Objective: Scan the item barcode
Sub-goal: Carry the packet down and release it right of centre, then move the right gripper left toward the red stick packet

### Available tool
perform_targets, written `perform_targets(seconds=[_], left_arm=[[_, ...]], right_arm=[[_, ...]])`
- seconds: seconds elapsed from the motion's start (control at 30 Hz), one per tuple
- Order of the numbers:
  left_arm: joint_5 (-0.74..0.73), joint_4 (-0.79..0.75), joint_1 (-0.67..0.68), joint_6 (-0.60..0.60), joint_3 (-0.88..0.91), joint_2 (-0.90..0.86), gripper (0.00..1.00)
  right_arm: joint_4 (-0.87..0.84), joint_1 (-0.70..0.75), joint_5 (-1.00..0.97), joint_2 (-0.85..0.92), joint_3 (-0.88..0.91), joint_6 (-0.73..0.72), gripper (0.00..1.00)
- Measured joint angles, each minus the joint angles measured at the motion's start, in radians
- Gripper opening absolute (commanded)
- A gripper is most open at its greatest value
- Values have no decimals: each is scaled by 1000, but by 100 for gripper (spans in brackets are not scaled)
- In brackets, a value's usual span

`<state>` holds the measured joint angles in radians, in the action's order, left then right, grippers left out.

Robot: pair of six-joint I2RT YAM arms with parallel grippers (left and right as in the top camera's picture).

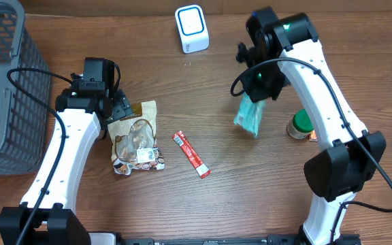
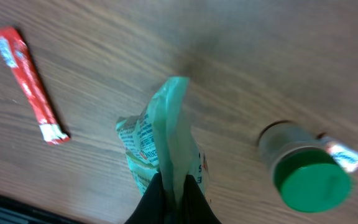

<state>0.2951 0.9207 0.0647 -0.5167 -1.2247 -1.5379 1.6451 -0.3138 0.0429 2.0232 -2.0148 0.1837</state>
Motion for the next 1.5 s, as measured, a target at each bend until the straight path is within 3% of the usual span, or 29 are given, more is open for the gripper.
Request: perform_targets(seconds=[0.27,0.37,0.47,0.6,0.73,1.13,1.5], left_arm=[[0,0,0,0,0,0,100],[0,0,0,0,0,0,100],[0,0,0,0,0,0,100],[0,0,0,0,0,0,100],[0,0,0,0,0,0,99],[0,0,0,0,0,0,99],[0,0,0,0,0,0,99]], right_arm=[[-187,44,9,7,319,2,7],[-270,51,-43,7,394,1,22],[-321,52,-86,7,415,-5,44],[-371,52,-111,7,417,-2,56],[-447,52,-119,7,417,-69,56],[-492,12,48,7,427,-566,46],[-590,-125,75,7,527,-690,43]])
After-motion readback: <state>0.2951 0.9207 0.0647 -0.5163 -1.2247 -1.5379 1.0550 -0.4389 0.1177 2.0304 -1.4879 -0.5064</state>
